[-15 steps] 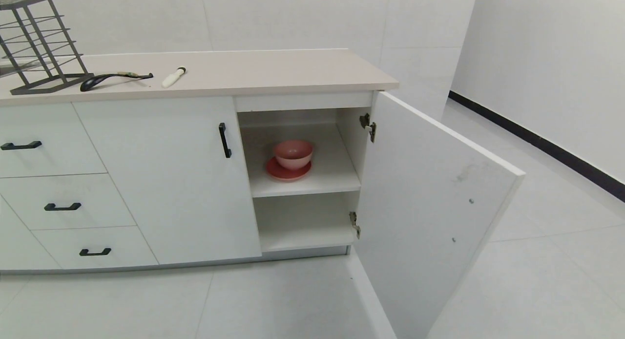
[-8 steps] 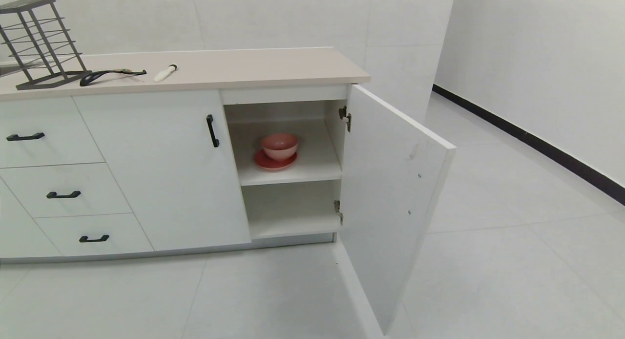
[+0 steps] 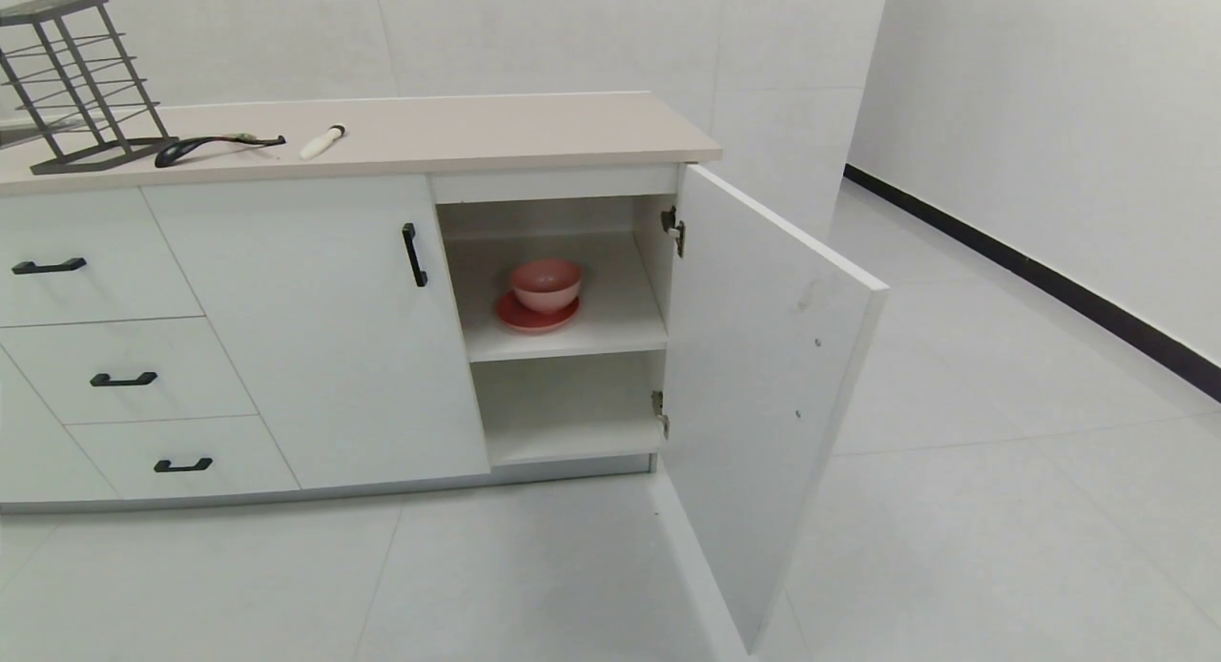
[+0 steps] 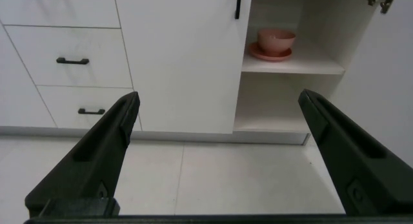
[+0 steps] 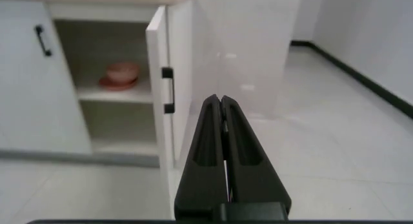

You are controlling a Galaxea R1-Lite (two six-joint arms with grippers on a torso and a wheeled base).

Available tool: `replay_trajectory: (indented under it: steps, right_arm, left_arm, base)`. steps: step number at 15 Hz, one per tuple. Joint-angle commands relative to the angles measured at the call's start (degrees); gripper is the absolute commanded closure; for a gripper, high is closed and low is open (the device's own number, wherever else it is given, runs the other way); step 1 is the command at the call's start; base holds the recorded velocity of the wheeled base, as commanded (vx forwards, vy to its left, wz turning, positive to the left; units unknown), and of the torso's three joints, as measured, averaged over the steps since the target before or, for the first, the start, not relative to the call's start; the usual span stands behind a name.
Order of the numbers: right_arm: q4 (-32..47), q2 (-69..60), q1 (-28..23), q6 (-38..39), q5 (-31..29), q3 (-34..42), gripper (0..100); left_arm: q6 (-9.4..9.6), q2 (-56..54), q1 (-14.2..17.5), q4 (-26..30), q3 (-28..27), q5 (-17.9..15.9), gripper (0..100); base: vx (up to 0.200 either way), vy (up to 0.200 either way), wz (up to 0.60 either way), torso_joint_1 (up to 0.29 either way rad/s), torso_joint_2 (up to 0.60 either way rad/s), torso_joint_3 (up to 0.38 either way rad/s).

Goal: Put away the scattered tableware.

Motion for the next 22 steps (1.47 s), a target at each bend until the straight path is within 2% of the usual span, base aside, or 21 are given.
replay_trajectory:
  steps: [1, 3, 7, 9, 10, 19, 22]
  right_arm:
    - [-1.7, 24.3, 1.6, -4.9, 7.0, -5.4, 100]
    - [-6.4, 34.1, 3.6, -7.5, 7.0, -8.0, 100]
    - [-22.3, 48.4, 3.6, -8.6, 7.0, -8.9, 100]
    - [-22.9, 49.0, 3.6, -8.6, 7.1, -8.8, 100]
    - [-30.3, 55.5, 4.3, -8.8, 7.1, -8.1, 100]
    - [-38.6, 67.6, 5.3, -8.6, 7.1, -11.1, 100]
    - [-38.7, 70.1, 5.6, -8.7, 7.1, -12.6, 100]
  left_arm:
    - [-0.04, 0.0, 0.0, 0.0, 0.0, 0.1, 0]
    - [-0.21, 0.0, 0.0, 0.0, 0.0, 0.1, 0]
    - [-0.65, 0.0, 0.0, 0.0, 0.0, 0.1, 0]
    - [-0.65, 0.0, 0.0, 0.0, 0.0, 0.1, 0]
    - [-0.56, 0.0, 0.0, 0.0, 0.0, 0.1, 0]
    - [-0.12, 0.0, 0.0, 0.0, 0.0, 0.0, 0]
    - [0.49, 0.0, 0.0, -0.1, 0.0, 0.0, 0]
  base:
    - [0.000, 0.000, 0.00, 0.000, 0.00, 0.000]
    - [0.000, 0.000, 0.00, 0.000, 0.00, 0.000]
    - [0.000, 0.000, 0.00, 0.000, 0.00, 0.000]
    - [0.000, 0.000, 0.00, 0.000, 0.00, 0.000]
    - [0.000, 0.000, 0.00, 0.000, 0.00, 0.000]
    - [0.000, 0.000, 0.00, 0.000, 0.00, 0.000]
    - [0.000, 0.000, 0.00, 0.000, 0.00, 0.000]
